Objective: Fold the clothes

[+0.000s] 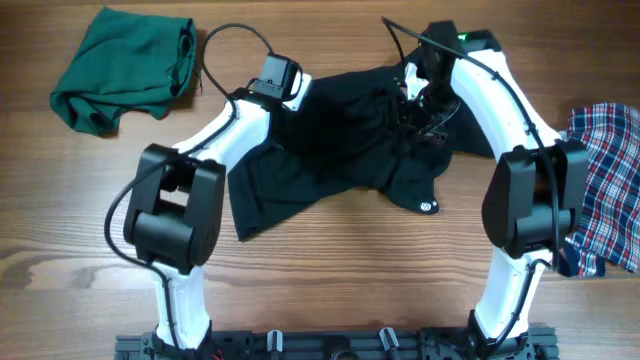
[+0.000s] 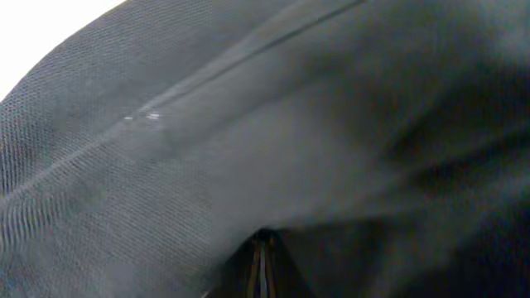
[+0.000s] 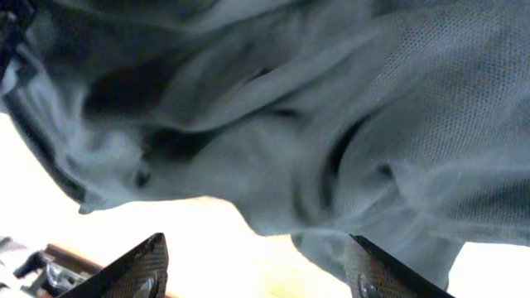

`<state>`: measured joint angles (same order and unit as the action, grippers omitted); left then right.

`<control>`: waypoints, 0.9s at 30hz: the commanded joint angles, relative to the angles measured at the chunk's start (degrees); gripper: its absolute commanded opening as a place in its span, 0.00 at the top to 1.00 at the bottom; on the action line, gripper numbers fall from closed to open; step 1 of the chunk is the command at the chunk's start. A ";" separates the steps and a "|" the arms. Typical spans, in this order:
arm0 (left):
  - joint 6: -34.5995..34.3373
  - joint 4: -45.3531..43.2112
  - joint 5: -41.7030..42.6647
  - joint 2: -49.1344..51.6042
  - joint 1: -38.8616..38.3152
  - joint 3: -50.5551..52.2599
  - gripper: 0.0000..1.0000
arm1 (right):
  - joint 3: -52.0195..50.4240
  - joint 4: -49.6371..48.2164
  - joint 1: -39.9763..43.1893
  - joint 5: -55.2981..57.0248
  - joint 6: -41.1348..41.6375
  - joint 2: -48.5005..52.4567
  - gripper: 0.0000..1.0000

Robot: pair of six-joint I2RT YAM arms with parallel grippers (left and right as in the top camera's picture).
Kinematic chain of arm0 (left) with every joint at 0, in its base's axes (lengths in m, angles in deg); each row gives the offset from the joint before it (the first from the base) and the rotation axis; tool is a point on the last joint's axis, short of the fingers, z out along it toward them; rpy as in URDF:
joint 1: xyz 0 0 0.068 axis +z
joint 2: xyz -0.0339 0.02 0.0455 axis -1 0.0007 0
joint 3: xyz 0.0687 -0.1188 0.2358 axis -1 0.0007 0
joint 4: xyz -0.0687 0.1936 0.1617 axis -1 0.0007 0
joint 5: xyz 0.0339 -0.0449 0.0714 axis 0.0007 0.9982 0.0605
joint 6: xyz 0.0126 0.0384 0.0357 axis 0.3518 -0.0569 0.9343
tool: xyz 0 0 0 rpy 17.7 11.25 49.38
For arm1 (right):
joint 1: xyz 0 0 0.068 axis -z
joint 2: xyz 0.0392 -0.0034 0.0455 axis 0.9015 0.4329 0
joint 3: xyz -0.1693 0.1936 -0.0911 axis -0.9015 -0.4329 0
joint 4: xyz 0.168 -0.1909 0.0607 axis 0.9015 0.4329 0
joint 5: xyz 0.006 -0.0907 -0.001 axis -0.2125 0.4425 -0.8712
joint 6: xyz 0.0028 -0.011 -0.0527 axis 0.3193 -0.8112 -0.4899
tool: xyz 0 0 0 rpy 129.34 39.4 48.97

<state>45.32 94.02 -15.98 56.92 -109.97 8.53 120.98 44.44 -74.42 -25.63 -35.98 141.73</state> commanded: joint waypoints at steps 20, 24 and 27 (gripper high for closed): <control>0.26 -19.02 -0.42 2.95 5.77 -0.02 0.96 | -29.62 -22.80 0.44 7.04 13.42 -1.53 0.36; 0.26 -20.74 -0.42 2.95 5.77 -0.02 0.96 | -32.41 -22.32 0.44 6.95 14.88 -1.53 0.38; 0.28 -21.27 -0.70 2.95 5.77 -0.02 0.96 | -35.58 -22.75 0.44 6.80 15.34 -1.53 0.40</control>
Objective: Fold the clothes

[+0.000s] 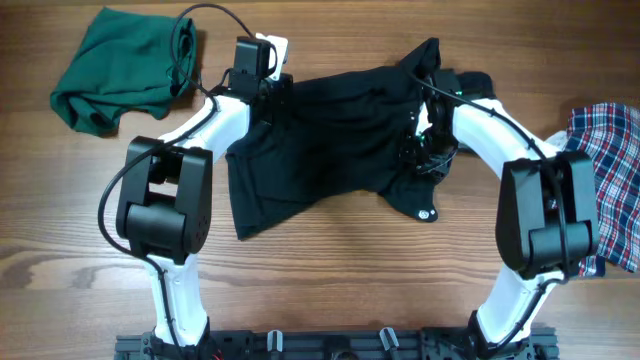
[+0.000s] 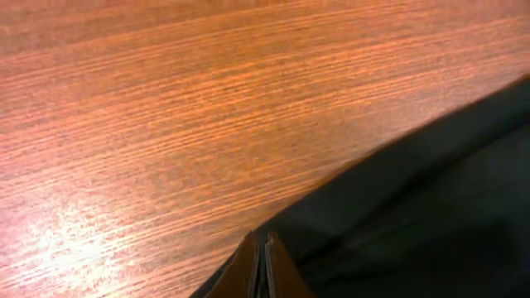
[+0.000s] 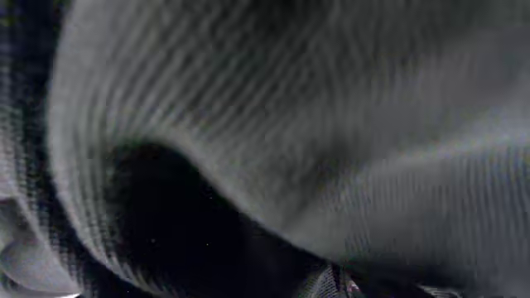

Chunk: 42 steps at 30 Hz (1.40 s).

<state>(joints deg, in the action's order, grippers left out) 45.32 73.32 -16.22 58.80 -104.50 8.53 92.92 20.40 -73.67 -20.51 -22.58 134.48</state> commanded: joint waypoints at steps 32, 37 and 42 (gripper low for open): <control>0.46 9.62 -4.22 -4.24 -1.70 -0.17 0.96 | -10.47 2.47 25.59 10.88 8.04 -4.13 0.19; 0.44 22.93 2.86 -13.88 -7.78 -0.17 0.95 | -10.43 1.29 25.62 10.01 6.62 -6.75 0.13; 0.44 31.45 7.34 -15.23 -14.91 -0.15 0.96 | -10.32 0.35 25.62 6.67 3.23 -7.48 0.10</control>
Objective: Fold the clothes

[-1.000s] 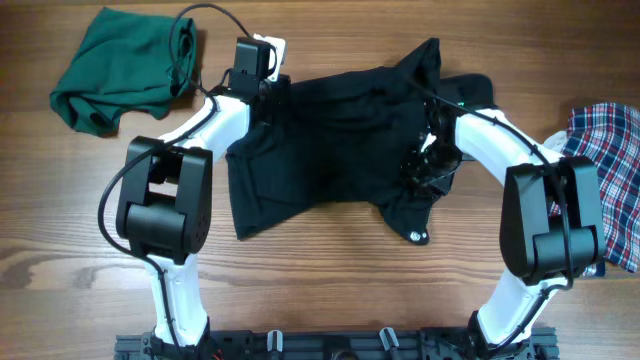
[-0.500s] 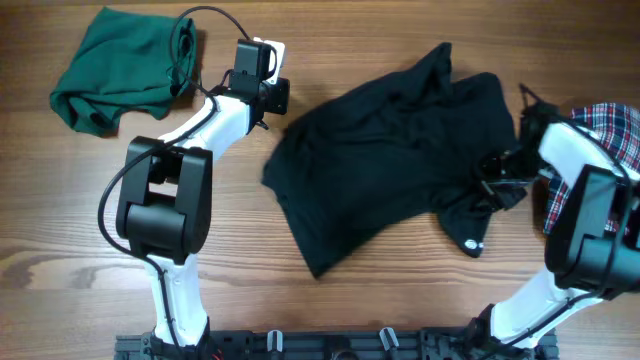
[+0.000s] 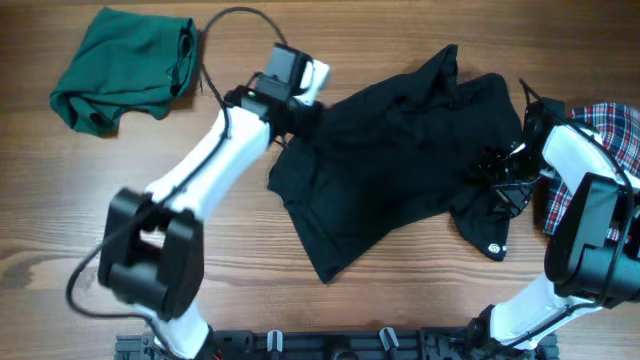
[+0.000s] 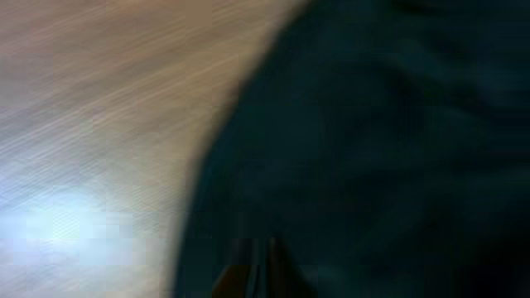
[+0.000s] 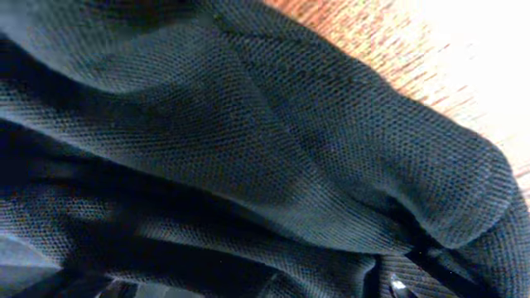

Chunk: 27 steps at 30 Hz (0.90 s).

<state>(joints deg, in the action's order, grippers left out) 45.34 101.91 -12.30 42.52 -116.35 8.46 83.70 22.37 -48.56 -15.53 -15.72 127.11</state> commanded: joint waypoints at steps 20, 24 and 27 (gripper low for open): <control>0.87 7.82 2.60 12.04 1.16 -0.09 0.96 | -1.09 -1.99 0.50 -1.68 -6.27 -0.11 0.09; 0.85 7.50 2.60 12.11 0.26 -0.09 0.96 | -1.09 -2.29 0.50 -1.68 -6.29 -0.11 0.09; 0.20 8.55 2.60 10.21 -1.29 -0.11 0.96 | -1.09 -2.14 0.50 -1.73 -7.10 -0.11 0.09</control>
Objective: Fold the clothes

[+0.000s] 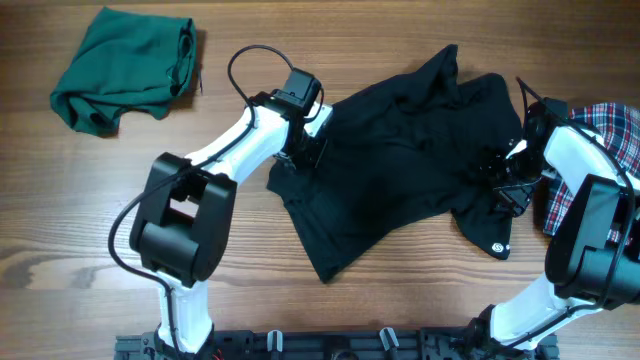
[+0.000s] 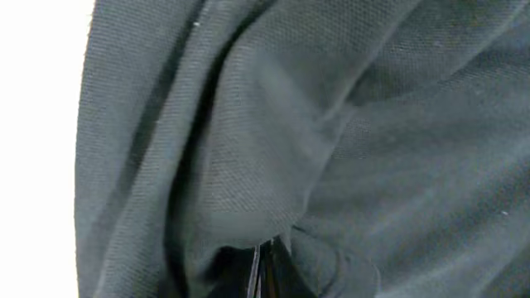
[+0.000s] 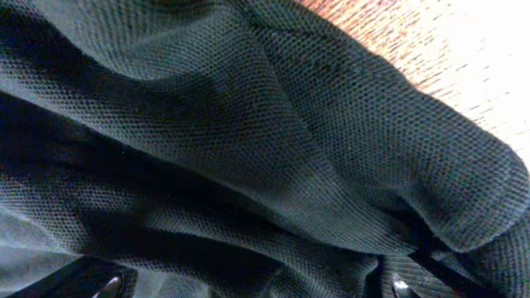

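A black shirt (image 1: 400,170) lies crumpled across the middle and right of the wooden table (image 1: 120,250). My left gripper (image 1: 305,150) rests at the shirt's left edge. In the left wrist view it (image 2: 263,269) is shut, with black cloth folded around its tips. My right gripper (image 1: 505,180) sits on the shirt's right part, near a small white logo (image 1: 497,247). In the right wrist view it (image 3: 248,285) is open, its fingertips (image 3: 393,286) far apart with bunched cloth lying between them.
A green garment (image 1: 125,65) lies bunched at the back left. A plaid garment (image 1: 610,140) lies at the right edge, just beyond the right arm. The arms' base rail (image 1: 330,345) runs along the front edge.
My left gripper has moved from the shirt's back left corner to its left edge, nearer the front. The shirt and the right arm are almost unchanged.
First both grippers were in the shirt near the table's middle, the left shut and the right open. Then the left held the shirt's back left edge. Later the shirt lay farther right, the right gripper beside the plaid garment. Now the left is at the left edge.
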`<state>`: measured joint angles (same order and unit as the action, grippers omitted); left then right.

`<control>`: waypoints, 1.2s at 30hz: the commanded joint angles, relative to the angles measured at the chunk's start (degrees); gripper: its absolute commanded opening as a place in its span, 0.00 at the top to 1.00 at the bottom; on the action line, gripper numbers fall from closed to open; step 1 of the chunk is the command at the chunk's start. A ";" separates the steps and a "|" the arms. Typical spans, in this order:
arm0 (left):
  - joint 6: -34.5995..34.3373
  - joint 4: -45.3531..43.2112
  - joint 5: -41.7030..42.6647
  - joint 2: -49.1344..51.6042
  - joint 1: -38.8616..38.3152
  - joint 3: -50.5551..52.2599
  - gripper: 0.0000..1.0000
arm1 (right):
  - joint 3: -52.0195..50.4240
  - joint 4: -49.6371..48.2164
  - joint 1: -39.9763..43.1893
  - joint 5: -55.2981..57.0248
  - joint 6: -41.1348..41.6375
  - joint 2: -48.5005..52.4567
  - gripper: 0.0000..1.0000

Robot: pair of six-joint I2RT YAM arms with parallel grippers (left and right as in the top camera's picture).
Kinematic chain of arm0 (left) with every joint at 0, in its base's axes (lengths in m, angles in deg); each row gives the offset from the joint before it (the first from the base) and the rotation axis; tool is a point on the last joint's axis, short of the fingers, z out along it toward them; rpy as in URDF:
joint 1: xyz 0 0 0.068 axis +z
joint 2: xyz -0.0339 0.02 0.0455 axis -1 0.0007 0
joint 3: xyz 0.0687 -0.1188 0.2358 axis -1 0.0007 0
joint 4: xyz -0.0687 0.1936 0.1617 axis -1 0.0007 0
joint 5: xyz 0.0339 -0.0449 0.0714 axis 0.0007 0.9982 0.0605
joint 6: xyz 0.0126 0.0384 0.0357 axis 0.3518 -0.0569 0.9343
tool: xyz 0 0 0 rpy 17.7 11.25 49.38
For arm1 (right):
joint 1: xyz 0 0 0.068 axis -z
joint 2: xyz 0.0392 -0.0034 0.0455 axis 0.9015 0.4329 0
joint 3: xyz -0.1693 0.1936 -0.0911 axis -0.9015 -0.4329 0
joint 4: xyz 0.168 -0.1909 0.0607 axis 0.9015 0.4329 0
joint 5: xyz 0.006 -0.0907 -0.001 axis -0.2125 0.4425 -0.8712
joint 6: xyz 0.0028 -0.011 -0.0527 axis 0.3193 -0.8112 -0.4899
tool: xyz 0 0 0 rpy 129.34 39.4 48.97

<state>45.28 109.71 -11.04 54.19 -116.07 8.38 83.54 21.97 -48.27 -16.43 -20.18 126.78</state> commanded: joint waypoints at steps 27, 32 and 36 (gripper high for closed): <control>0.31 -3.15 0.02 6.03 0.79 0.04 0.96 | -0.94 -1.66 0.22 -2.27 -3.15 0.22 0.08; 0.28 -5.31 -5.53 8.24 1.42 0.04 0.96 | -0.94 -1.64 0.22 -2.25 -3.80 0.22 0.08; 0.50 -6.64 -12.11 8.24 4.31 0.04 0.96 | -0.94 -1.86 0.22 -2.23 -4.00 0.22 0.08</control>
<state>45.28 104.42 -12.17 57.45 -115.21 7.13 83.52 21.91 -48.12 -17.15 -22.12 126.69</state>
